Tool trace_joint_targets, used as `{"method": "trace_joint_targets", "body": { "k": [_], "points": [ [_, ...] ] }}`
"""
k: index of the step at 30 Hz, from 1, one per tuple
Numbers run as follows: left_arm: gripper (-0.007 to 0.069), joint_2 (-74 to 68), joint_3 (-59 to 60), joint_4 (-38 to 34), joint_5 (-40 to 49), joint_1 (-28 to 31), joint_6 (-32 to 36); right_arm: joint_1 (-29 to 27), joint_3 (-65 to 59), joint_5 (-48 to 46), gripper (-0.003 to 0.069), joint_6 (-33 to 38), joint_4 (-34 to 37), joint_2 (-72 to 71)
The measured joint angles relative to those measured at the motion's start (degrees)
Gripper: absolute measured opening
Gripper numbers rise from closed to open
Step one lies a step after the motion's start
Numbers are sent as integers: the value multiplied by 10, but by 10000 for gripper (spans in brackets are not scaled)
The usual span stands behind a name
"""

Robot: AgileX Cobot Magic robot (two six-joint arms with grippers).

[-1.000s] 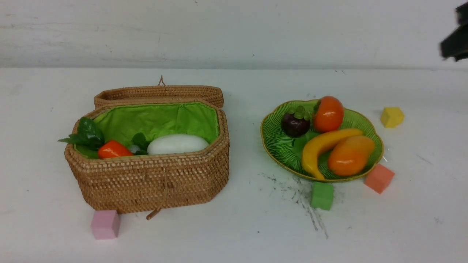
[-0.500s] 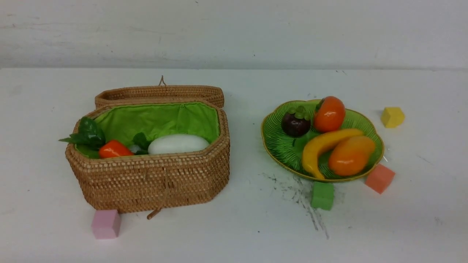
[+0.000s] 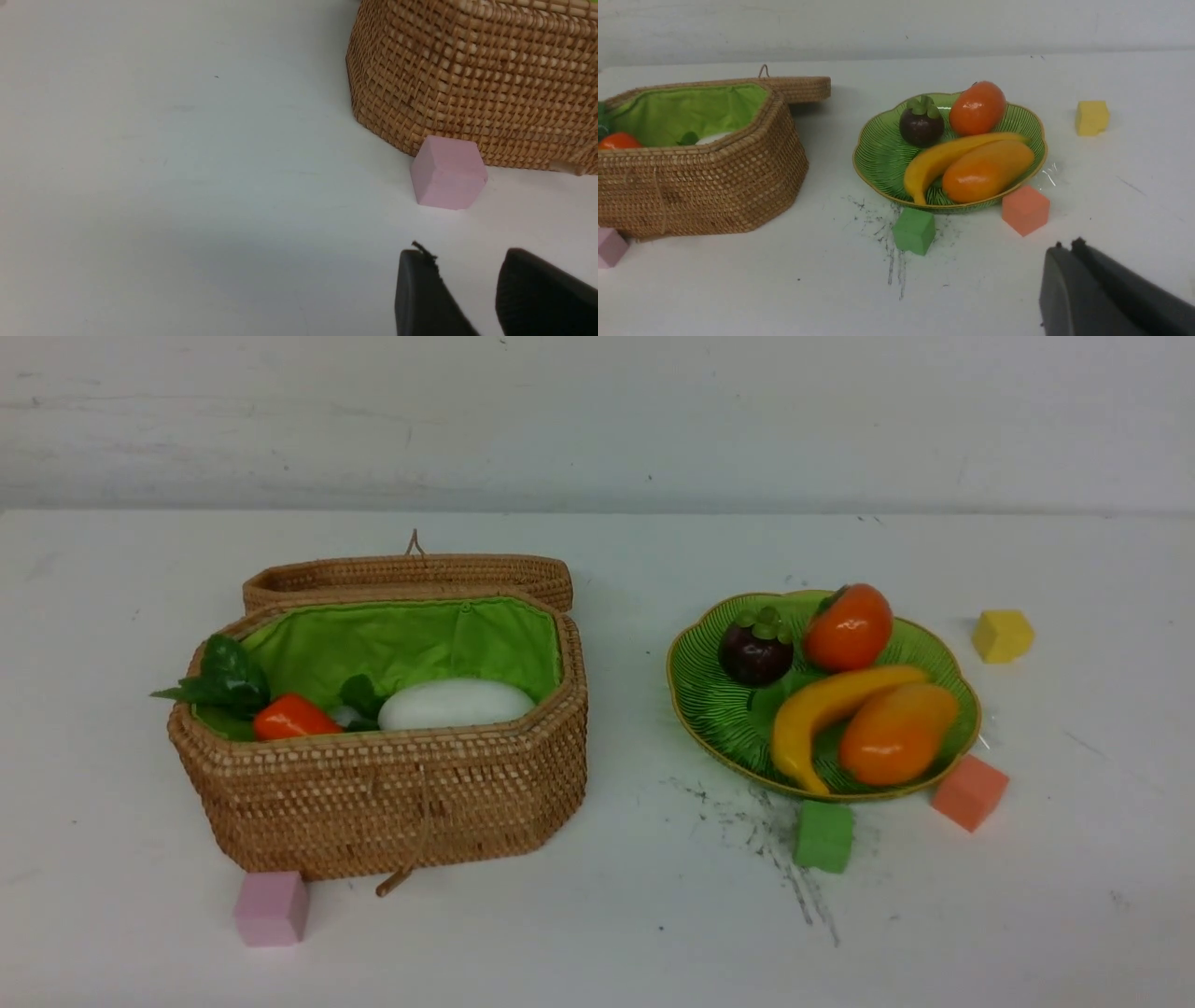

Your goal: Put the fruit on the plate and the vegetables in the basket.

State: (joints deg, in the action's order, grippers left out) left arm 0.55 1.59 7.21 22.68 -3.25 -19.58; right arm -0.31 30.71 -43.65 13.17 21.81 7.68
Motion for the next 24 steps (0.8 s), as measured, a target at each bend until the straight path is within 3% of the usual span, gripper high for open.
{"method": "trace_joint_targets", "body": {
  "k": [4, 8, 12, 17, 24],
  "points": [
    [239, 0, 0, 0, 0, 0, 0, 0, 0, -5, -6, 0, -4, -1],
    [239, 0, 0, 0, 0, 0, 0, 0, 0, -1, -5, -4, -62, -1],
    [239, 0, 0, 0, 0, 0, 0, 0, -12, 14, -1, -59, -145, -12],
    [239, 0, 0, 0, 0, 0, 0, -2, -108, 96, 0, -203, -262, -51],
    [239, 0, 1, 0, 0, 0, 0, -48, -250, 159, 3, -265, -305, -83]
  ]
}}
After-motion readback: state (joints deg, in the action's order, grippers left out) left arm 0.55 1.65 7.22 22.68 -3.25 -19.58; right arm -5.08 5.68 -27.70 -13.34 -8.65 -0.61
